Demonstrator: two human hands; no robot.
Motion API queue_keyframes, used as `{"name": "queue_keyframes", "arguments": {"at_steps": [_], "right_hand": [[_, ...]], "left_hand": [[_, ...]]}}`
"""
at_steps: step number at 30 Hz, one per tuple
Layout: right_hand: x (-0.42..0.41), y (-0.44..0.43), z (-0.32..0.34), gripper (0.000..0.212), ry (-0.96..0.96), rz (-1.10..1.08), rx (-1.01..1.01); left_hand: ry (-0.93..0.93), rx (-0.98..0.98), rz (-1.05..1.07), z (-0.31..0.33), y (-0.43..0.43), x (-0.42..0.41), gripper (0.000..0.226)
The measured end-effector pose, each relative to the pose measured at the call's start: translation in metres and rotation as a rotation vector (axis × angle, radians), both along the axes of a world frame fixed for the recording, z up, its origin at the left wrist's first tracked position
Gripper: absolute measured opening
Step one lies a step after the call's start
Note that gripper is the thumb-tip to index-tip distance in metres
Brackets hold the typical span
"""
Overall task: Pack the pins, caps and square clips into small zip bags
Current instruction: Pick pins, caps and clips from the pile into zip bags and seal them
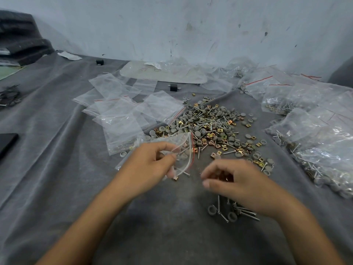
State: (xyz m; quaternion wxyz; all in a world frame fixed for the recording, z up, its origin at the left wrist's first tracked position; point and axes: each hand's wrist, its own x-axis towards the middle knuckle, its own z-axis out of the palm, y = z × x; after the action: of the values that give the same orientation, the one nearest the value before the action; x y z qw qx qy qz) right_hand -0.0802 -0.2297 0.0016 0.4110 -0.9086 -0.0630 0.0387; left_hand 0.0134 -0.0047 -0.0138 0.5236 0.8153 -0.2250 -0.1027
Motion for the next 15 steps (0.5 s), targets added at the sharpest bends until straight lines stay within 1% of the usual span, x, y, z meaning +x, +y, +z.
{"name": "queue_keyframes", "arguments": {"at_steps": [3, 5, 7, 9, 12, 14, 15], "right_hand": [[-0.0059, -0.0067, 0.0009, 0.015, 0.117, 0.091, -0.186], [-0.0077, -0.0077, 0.001, 0.022, 0.13, 0.143, -0.322], [-0.0093, -0.0075, -0.0002, 0.025, 0.146, 0.164, -0.391], [-0.01, -0.006, -0.0021, 0.026, 0.143, 0.17, -0.405], [-0.0092, -0.0033, -0.0047, 0.02, 0.108, 0.178, -0.397], [-0.0074, -0.0012, -0.0053, 0.016, 0.057, 0.134, -0.334], [-0.0063, 0.0001, -0.0058, 0.015, 0.025, 0.097, -0.262]], "left_hand": [[0.011, -0.017, -0.005, -0.0001, 0.0006, -0.0006, 0.022], [0.008, -0.017, -0.009, -0.0001, 0.0007, -0.0007, 0.022], [0.008, -0.013, -0.01, -0.0001, 0.0004, -0.0007, 0.021], [0.014, -0.012, -0.01, -0.0002, -0.0002, -0.0008, 0.021], [0.02, -0.012, -0.01, -0.0005, -0.0003, -0.0014, 0.021], [0.013, -0.007, -0.01, -0.0005, -0.0002, -0.0015, 0.021], [0.008, -0.002, -0.009, -0.0006, -0.0003, -0.0016, 0.021]]}}
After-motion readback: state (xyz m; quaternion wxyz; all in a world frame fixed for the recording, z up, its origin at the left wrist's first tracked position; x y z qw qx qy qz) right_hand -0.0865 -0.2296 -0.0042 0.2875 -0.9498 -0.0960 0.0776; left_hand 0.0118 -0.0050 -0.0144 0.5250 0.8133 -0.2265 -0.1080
